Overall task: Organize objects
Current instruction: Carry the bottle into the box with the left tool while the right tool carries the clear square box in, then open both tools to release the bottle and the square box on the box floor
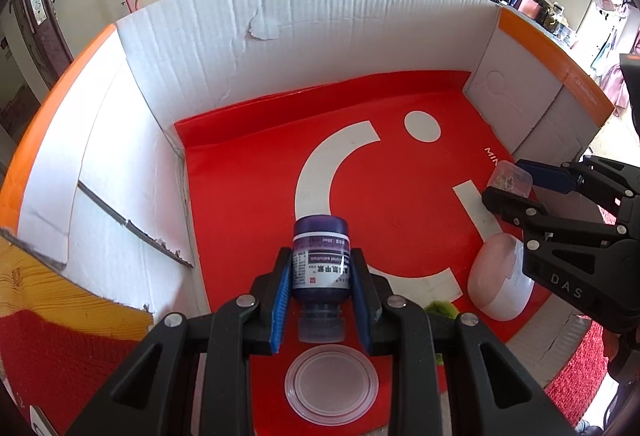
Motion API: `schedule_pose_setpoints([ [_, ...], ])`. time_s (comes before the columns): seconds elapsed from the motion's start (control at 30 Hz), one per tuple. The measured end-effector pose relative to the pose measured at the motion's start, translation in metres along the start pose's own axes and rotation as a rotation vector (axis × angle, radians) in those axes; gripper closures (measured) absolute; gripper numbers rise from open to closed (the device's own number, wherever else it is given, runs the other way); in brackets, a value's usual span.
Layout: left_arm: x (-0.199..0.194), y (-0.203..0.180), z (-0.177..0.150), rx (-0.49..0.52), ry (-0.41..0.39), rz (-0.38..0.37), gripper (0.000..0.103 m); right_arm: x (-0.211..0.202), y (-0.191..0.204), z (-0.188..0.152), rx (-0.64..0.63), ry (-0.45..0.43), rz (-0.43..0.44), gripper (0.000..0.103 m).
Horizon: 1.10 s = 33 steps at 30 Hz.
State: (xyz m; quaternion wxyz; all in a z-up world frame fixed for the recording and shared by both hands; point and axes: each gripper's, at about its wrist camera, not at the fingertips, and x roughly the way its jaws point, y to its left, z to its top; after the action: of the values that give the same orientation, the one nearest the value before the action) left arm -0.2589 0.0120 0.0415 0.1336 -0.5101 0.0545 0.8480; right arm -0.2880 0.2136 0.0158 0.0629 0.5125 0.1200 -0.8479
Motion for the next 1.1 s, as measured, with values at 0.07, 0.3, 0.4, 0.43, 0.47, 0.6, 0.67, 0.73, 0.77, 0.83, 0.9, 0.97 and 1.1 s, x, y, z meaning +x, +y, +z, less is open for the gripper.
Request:
schedule_pose_setpoints([
  [0.07,-0.0006,-0.0003,-0.0005,0.001,-0.001,0.0,0.074,-0.0004,-0.0005,-0.0002,0.001,-0.001,0.001,0.062],
  [0.3,-0.0003,-0.0023,-0.002,0.005,-0.006,0.004,0.074,-0.0039,0.0022,-0.0013,0.002,0.002,0.001,0.062],
  [0.4,-0.0008,-0.0026,-0.0024,0.006,-0.006,0.003,0.074,-0.0034,0.0015,-0.0008,0.004,0.0,0.002,0.062],
  [0.43,-0.0012,-0.0024,-0.0025,0.006,-0.006,0.002,0.074,-0.0042,0.0021,-0.0012,0.004,0.0,0.002,0.062],
  [0.47,-0.0012,-0.0025,-0.0026,0.006,-0.006,0.002,0.074,-0.0044,0.002,-0.0011,0.004,0.0,0.002,0.062],
  [0.6,-0.0013,-0.0025,-0.0026,0.005,-0.006,0.002,0.074,-0.0042,0.0011,-0.0005,0.003,-0.001,0.001,0.062],
  [0.67,-0.0019,-0.0023,-0.003,0.005,-0.006,0.001,0.074,-0.0041,0.0012,-0.0007,0.005,-0.001,0.002,0.062],
  [0.73,-0.0019,-0.0022,-0.003,0.005,-0.006,0.002,0.074,-0.0054,0.0027,-0.0016,0.005,-0.001,0.001,0.062],
  [0.77,-0.0025,-0.0021,-0.0033,0.005,-0.007,0.002,0.074,-0.0054,0.0023,-0.0015,0.004,-0.001,0.002,0.062],
  [0.83,-0.0035,-0.0018,-0.0038,0.006,-0.007,0.0,0.072,-0.0055,0.0027,-0.0019,0.009,-0.001,0.003,0.061],
  [0.9,-0.0049,-0.002,-0.0043,0.007,-0.007,-0.003,0.07,-0.006,0.0041,-0.0018,0.011,-0.001,0.005,0.061],
  [0.97,-0.0059,-0.0024,-0.005,0.009,-0.009,-0.001,0.07,-0.0066,0.0039,-0.0008,0.011,0.001,0.007,0.058],
  [1.1,-0.0062,-0.0035,-0.0051,0.01,-0.01,0.001,0.068,-0.0081,0.005,-0.0008,0.01,0.001,0.007,0.058],
])
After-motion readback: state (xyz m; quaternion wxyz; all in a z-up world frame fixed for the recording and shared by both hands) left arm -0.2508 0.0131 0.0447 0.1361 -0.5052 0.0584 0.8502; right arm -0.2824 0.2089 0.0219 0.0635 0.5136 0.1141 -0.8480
